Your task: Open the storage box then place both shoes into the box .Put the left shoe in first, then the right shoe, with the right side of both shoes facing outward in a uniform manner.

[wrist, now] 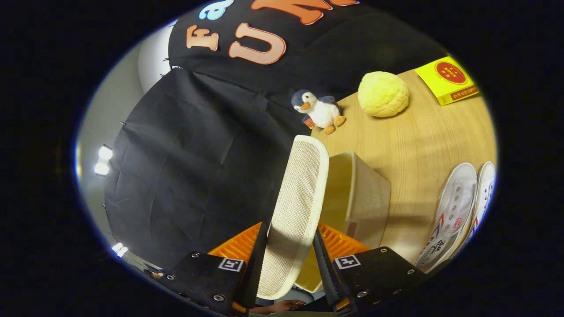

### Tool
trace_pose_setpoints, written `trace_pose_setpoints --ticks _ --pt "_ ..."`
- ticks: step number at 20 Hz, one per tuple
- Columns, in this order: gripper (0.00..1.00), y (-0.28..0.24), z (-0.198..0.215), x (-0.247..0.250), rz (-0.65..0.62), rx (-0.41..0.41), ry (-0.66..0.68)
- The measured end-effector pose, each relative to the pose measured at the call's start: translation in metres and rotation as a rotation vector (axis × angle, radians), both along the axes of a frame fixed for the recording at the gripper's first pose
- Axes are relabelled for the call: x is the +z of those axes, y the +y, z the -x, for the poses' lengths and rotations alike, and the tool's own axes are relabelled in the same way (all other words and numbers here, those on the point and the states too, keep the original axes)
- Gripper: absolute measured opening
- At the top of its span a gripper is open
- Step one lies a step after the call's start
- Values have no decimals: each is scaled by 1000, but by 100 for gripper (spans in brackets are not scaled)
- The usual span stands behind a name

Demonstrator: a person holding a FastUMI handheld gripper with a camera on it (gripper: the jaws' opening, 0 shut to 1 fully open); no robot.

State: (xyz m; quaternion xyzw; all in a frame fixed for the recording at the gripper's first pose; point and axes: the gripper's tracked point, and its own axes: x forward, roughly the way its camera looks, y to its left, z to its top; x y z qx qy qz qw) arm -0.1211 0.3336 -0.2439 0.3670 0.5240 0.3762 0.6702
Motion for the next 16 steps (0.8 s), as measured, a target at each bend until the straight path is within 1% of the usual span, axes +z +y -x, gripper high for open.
trace_pose_setpoints --ticks 3,5,7,8,10,12,16 --pt "57 22 -4 38 -45 19 -35" --pt "52 40 -7 62 -78 31 -57" --pt "39 54 -8 76 -83 37 -88" --pt "28 64 -7 83 -87 45 -105" --pt "22 83 -6 98 -108 57 -118" --pt "19 109 -6 106 -109 73 -138" --pt "21 170 -2 115 -90 120 -188"
